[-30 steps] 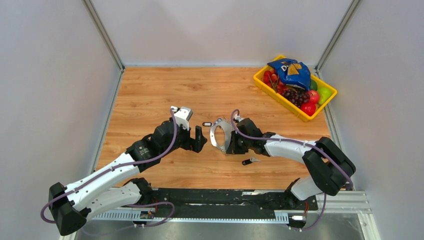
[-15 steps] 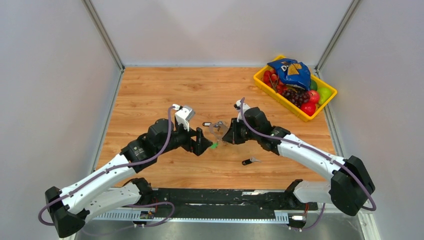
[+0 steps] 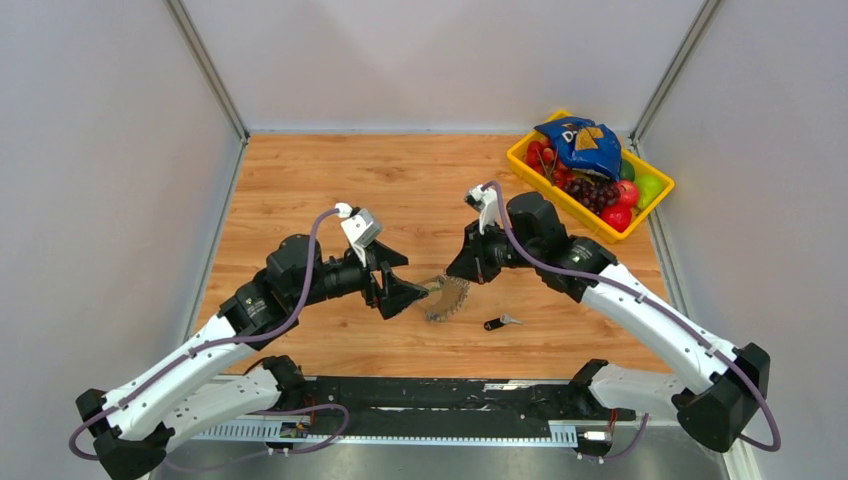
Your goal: Put the keys on the keyring
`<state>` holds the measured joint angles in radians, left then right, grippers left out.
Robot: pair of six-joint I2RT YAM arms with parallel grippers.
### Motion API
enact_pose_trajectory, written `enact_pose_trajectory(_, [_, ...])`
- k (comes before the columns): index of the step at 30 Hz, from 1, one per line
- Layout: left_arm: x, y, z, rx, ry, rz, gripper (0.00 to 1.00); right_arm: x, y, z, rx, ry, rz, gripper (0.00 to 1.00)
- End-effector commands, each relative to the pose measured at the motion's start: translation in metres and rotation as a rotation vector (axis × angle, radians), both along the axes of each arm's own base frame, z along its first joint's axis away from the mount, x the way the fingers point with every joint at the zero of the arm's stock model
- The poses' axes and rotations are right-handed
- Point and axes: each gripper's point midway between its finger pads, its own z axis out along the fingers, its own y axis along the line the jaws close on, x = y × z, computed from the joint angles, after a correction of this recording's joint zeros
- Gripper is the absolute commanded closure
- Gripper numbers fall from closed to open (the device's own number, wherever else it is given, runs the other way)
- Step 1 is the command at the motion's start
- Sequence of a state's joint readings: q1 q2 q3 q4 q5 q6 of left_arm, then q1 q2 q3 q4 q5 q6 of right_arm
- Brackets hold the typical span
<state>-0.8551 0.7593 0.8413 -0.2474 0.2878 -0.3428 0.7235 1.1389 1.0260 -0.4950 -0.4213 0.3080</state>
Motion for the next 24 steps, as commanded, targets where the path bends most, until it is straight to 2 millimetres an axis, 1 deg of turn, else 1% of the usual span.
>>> enact_pose_trajectory(1, [-0.017, -0.006, 0.039, -0.097, -0.105, -0.115, 0.00, -0.025, 0.001, 0.055, 0.085, -0.120, 0.166, 1.00])
enact_pose_trajectory(4, [-0.026, -0.007, 0.051, -0.141, -0.128, -0.158, 0.00, -0.037, 0.001, 0.076, 0.120, -0.157, 0.234, 1.00])
enact_pose_trajectory(7, [-0.035, -0.008, 0.063, -0.189, -0.160, -0.202, 0.01, -0.044, 0.001, 0.090, 0.141, -0.188, 0.276, 1.00])
enact_pose_trajectory(13, [-0.046, -0.012, 0.075, -0.240, -0.198, -0.274, 0.07, -0.057, 0.002, 0.118, 0.191, -0.245, 0.347, 1.00])
enact_pose_trajectory(14, [-0.047, -0.013, 0.078, -0.248, -0.207, -0.282, 0.09, -0.059, 0.002, 0.122, 0.198, -0.251, 0.358, 1.00])
enact_pose_trajectory(18, [-0.046, -0.015, 0.078, -0.248, -0.222, -0.293, 0.15, -0.066, 0.006, 0.137, 0.228, -0.272, 0.396, 1.00])
enact_pose_trajectory(24, [-0.041, -0.018, 0.073, -0.244, -0.222, -0.283, 0.18, -0.073, 0.008, 0.153, 0.254, -0.301, 0.420, 1.00])
